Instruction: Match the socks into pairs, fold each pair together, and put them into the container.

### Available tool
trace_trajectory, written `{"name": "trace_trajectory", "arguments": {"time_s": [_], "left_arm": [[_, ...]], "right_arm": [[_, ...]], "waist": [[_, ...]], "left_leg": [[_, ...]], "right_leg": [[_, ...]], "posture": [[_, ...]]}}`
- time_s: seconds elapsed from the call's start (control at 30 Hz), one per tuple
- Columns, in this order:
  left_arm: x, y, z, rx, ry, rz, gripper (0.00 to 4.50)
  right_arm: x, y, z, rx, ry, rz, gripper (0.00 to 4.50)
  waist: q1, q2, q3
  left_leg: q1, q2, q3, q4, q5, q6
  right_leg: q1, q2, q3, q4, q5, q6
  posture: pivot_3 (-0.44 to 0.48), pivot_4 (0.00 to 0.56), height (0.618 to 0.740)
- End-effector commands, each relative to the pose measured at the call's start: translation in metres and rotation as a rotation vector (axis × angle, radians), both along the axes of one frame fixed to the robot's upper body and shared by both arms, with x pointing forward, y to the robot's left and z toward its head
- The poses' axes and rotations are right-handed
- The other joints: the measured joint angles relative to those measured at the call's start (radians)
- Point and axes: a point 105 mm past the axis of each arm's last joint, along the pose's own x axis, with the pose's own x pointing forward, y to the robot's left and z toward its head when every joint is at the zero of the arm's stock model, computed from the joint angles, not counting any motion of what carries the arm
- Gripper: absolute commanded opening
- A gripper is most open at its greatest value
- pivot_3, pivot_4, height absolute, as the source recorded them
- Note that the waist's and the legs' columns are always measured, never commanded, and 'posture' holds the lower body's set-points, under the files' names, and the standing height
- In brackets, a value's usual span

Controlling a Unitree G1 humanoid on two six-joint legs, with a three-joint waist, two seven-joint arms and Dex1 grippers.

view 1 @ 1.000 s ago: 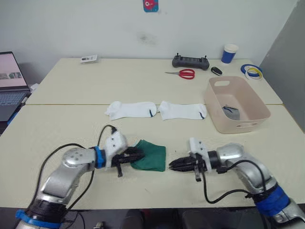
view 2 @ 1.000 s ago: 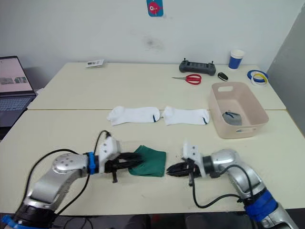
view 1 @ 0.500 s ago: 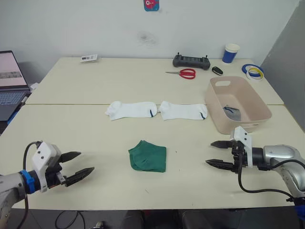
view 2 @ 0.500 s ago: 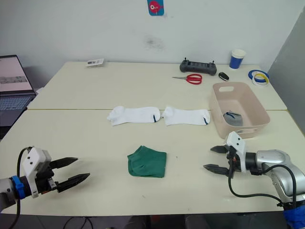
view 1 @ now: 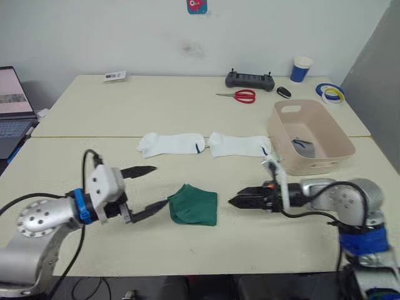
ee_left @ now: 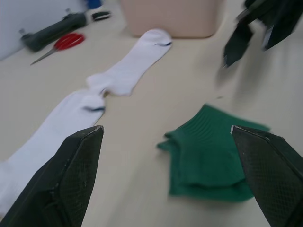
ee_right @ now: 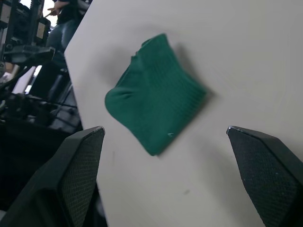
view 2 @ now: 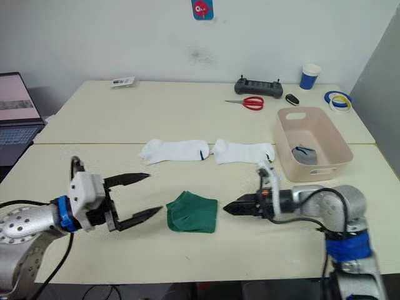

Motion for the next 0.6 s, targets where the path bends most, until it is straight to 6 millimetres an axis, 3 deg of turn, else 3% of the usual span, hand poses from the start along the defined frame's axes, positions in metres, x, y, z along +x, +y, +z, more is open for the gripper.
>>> {"name": "trace_trajectory", "arguments": {"time_s": [0.03, 0.2, 0.4, 0.6], "left_arm": [[-0.018, -0.01, -0.011, 0.078, 0.039, -0.108, 4.5], [-0.024, -0.013, -0.018, 0.066, 0.067, -0.132, 4.5], [-0.023, -0.016, -0.018, 0.038, 0.062, -0.118, 4.5], [-0.025, -0.016, -0.019, 0.034, 0.06, -0.111, 4.5]], "right_arm": [[0.004, 0.012, -0.005, 0.005, 0.062, -0.031, 4.45], [0.012, 0.032, -0.015, -0.03, 0.11, -0.066, 4.45], [0.015, 0.035, -0.028, -0.067, 0.16, -0.115, 4.45], [0.009, 0.057, -0.027, 0.035, 0.256, -0.081, 4.45]], "waist": [[0.0, 0.0, 0.0], [-0.001, 0.001, 0.0], [-0.003, 0.001, 0.0], [-0.018, 0.0, -0.001]], "left_leg": [[0.0, 0.0, 0.0, -0.001, 0.0, 0.0], [0.0, 0.0, 0.0, -0.001, 0.0, 0.001], [0.001, 0.0, 0.001, 0.0, 0.0, 0.001], [0.003, 0.001, 0.001, 0.0, 0.0, 0.001]], "right_leg": [[0.0, 0.0, 0.0, 0.0, -0.001, -0.001], [-0.001, 0.0, 0.0, 0.0, -0.002, -0.001], [0.0, 0.001, 0.0, 0.0, -0.002, 0.0], [0.0, 0.002, 0.0, 0.003, -0.002, 0.0]], "posture": [[0.0, 0.15, 0.74], [0.0, 0.15, 0.74], [0.0, 0.15, 0.74], [0.0, 0.15, 0.74]]}}
